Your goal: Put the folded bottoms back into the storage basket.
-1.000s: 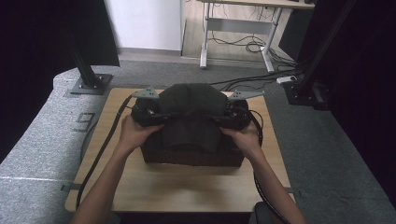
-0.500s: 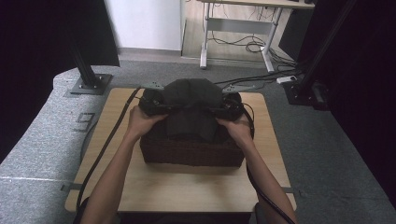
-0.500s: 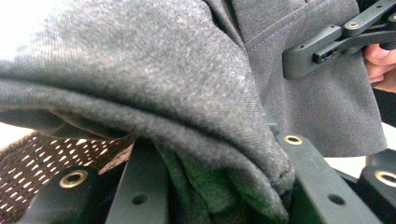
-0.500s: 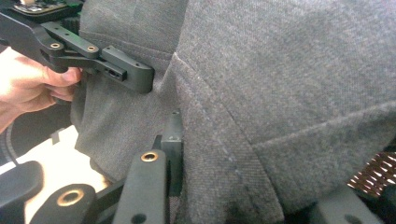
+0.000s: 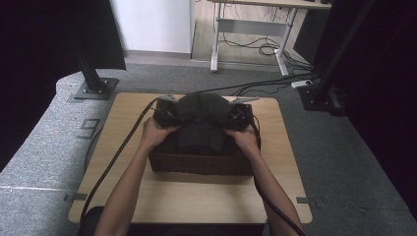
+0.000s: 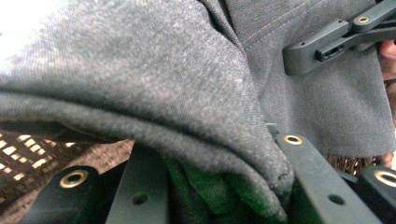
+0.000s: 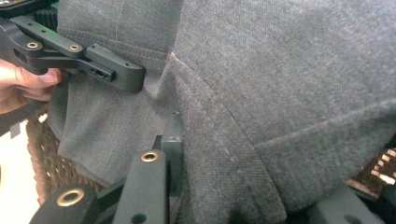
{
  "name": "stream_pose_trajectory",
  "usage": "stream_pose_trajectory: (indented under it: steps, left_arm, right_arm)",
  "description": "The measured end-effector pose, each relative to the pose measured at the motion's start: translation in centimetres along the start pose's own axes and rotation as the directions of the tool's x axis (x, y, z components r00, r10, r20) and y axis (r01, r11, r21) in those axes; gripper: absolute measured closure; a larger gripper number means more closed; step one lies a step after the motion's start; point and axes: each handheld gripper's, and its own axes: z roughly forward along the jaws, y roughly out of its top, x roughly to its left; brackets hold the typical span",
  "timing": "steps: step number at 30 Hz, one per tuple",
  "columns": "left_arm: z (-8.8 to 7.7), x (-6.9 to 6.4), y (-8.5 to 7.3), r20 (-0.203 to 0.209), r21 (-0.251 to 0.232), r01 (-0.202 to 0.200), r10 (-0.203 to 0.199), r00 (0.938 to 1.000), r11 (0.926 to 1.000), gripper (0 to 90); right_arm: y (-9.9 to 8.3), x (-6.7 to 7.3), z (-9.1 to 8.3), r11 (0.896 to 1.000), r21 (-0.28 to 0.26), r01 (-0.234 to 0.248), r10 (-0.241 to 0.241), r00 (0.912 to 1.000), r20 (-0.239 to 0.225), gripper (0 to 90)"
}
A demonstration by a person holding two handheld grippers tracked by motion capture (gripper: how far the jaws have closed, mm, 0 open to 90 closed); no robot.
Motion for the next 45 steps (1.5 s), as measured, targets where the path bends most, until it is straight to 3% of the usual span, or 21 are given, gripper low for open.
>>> stream_pose_trajectory:
  steps: [2, 12, 18, 23, 30, 33, 35, 37, 39, 40, 41, 43, 44, 45]
  left_arm:
    - [0.4, -0.1, -0.6, -0.004, 0.035, -0.004, 0.004, 1.0000, 0.9994, 68.4]
    - [0.8, 0.0, -2.1, -0.020, 0.119, 0.015, -0.013, 0.9997, 0.9928, 68.5]
    - [2.2, -0.8, -1.6, -0.009, 0.142, 0.012, -0.011, 0.9999, 0.9898, 68.6]
    - [3.7, -1.2, -1.7, 0.008, 0.159, 0.036, -0.037, 0.9993, 0.9866, 68.8]
    - [2.9, -0.8, -1.7, -0.056, 0.233, 0.054, -0.042, 0.9975, 0.9711, 68.7]
    - [3.5, -0.4, -1.8, -0.059, 0.241, 0.075, -0.063, 0.9963, 0.9675, 68.1]
    - [3.9, -0.4, -1.8, -0.068, 0.244, 0.096, -0.082, 0.9943, 0.9650, 66.5]
    - [4.3, -0.4, -1.9, -0.102, 0.253, 0.100, -0.076, 0.9919, 0.9624, 62.7]
    - [4.5, -0.5, -1.8, -0.177, 0.274, 0.108, -0.061, 0.9824, 0.9556, 54.9]
    - [4.4, -0.4, -1.8, -0.214, 0.285, 0.116, -0.054, 0.9753, 0.9516, 44.4]
    - [4.4, -0.4, -1.7, -0.242, 0.291, 0.122, -0.050, 0.9691, 0.9490, 44.4]
    - [3.8, -0.3, -1.5, -0.320, 0.297, 0.132, -0.031, 0.9467, 0.9458, 35.8]
    - [3.3, -0.2, -1.3, -0.354, 0.290, 0.135, -0.025, 0.9350, 0.9475, 34.2]
    - [3.0, -0.1, -1.2, -0.363, 0.280, 0.135, -0.025, 0.9314, 0.9503, 31.8]
  right_arm:
    - [-0.5, -0.1, 0.3, 1.000, 0.018, -0.014, 0.014, 0.9999, -0.004, 62.5]
    - [-1.5, 0.6, 2.1, 0.993, 0.114, -0.027, 0.026, 0.9996, 0.002, 62.3]
    - [-1.8, -0.1, 1.4, 0.985, 0.161, -0.056, 0.049, 0.9979, 0.042, 62.2]
    - [-2.1, -0.8, 0.8, 0.975, 0.210, -0.073, 0.057, 0.9952, 0.079, 62.0]
    - [-1.8, -0.5, 2.7, 0.967, 0.246, -0.074, 0.058, 0.9958, 0.070, 61.2]
    - [-1.8, -0.7, 3.3, 0.963, 0.257, -0.080, 0.061, 0.9949, 0.080, 60.2]
    - [-2.0, -1.1, 3.3, 0.959, 0.266, -0.098, 0.074, 0.9923, 0.099, 58.1]
    - [-2.1, -1.5, 3.2, 0.952, 0.282, -0.116, 0.077, 0.9866, 0.144, 53.4]
    - [-2.3, -1.8, 3.2, 0.948, 0.294, -0.121, 0.065, 0.9790, 0.193, 45.2]
    - [-2.4, -2.3, 3.1, 0.948, 0.295, -0.119, 0.045, 0.9678, 0.248, 35.9]
    - [-2.4, -2.3, 3.1, 0.948, 0.295, -0.119, 0.045, 0.9678, 0.248, 35.9]
    - [-2.4, -2.6, 2.9, 0.953, 0.277, -0.121, 0.037, 0.9559, 0.291, 28.2]
    - [-2.4, -2.7, 2.7, 0.956, 0.267, -0.120, 0.036, 0.9535, 0.299, 26.5]
    - [-2.4, -2.8, 2.5, 0.960, 0.252, -0.121, 0.037, 0.9484, 0.315, 24.0]
